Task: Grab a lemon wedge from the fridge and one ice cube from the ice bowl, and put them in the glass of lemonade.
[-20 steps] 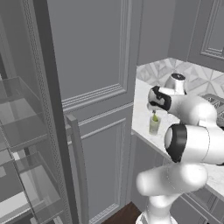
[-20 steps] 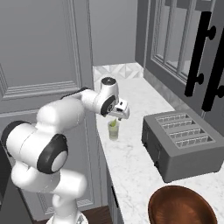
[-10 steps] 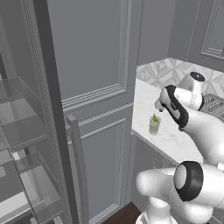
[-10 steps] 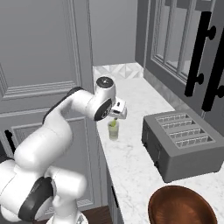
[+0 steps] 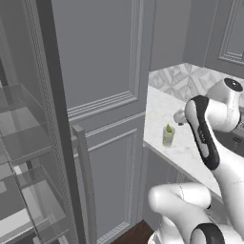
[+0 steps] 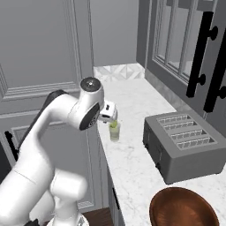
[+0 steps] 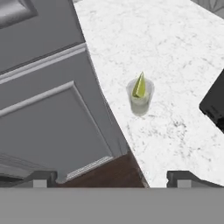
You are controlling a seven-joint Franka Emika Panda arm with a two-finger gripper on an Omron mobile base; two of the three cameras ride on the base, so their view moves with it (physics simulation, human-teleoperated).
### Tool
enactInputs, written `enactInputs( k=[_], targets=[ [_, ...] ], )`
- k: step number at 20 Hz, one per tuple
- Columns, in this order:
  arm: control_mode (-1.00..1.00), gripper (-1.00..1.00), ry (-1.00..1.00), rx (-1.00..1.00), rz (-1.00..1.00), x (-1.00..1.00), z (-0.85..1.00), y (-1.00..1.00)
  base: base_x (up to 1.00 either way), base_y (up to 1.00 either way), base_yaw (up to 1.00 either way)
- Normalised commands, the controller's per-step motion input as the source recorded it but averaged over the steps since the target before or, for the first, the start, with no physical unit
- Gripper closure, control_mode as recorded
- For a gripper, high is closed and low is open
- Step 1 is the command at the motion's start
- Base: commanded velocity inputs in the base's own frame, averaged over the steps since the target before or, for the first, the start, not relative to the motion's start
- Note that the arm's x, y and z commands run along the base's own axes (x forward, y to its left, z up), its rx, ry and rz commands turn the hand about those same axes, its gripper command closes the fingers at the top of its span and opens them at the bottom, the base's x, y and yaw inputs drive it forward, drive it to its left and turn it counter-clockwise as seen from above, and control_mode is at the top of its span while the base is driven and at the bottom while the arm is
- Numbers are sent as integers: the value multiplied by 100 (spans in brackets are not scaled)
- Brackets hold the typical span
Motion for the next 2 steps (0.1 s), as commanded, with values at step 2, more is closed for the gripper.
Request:
enactInputs(
  k=[2],
  targets=[
    [-100, -100, 0, 0, 1, -72, 19, 46, 0, 0, 0]
  ],
)
